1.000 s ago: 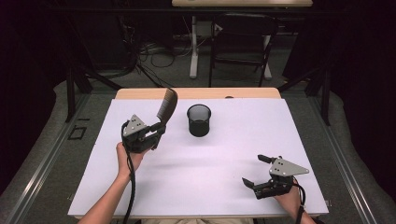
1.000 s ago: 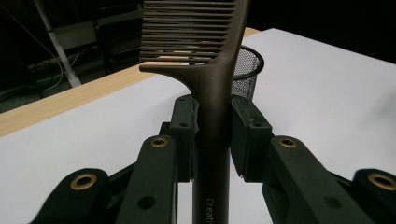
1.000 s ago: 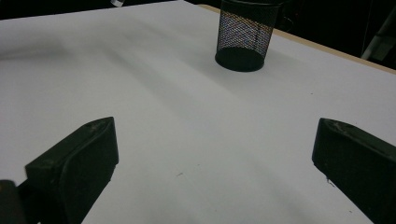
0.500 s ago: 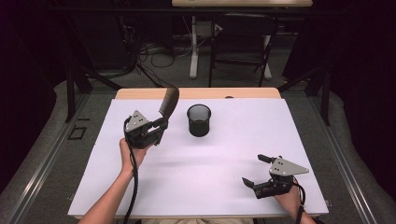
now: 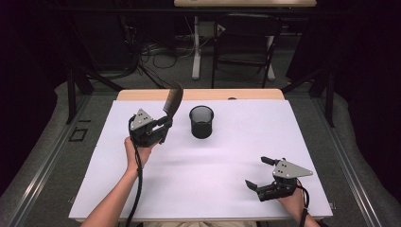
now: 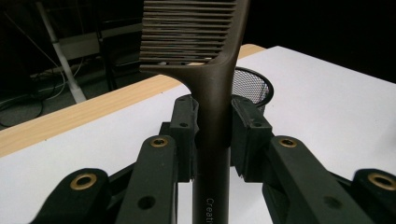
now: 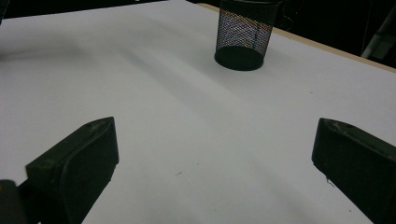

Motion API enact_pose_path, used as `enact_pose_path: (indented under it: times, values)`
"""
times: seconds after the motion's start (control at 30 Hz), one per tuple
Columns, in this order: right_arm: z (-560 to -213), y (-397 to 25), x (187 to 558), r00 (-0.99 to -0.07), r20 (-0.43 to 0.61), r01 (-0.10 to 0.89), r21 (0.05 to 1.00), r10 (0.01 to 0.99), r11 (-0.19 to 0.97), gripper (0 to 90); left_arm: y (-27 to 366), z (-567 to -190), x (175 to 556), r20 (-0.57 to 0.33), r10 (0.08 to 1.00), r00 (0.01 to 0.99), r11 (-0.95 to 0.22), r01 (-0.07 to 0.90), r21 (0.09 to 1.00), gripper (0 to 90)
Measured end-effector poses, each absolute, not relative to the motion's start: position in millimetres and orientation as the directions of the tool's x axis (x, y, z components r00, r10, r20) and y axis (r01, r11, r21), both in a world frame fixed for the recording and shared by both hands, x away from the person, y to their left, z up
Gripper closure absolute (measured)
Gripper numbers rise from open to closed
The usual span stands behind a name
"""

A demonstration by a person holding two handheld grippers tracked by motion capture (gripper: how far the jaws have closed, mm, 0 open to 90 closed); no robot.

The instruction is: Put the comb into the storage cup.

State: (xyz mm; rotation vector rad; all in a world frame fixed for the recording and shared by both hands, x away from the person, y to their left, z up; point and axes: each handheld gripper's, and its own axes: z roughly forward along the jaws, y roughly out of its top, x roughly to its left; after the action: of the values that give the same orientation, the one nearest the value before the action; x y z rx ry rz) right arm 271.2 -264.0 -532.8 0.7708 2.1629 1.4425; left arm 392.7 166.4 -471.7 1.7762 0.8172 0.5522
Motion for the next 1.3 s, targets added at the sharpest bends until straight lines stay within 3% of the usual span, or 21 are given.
enact_pose_path:
  times: [1.3]
  values:
    - [-533.0,-264.0,271.4,-0.756,-0.044,0.211,0.928,0.653,0.307,0.1,142.5,-454.6,410.9,-0.001,0.741,0.671,-0.199,0.221,0.955,72.6]
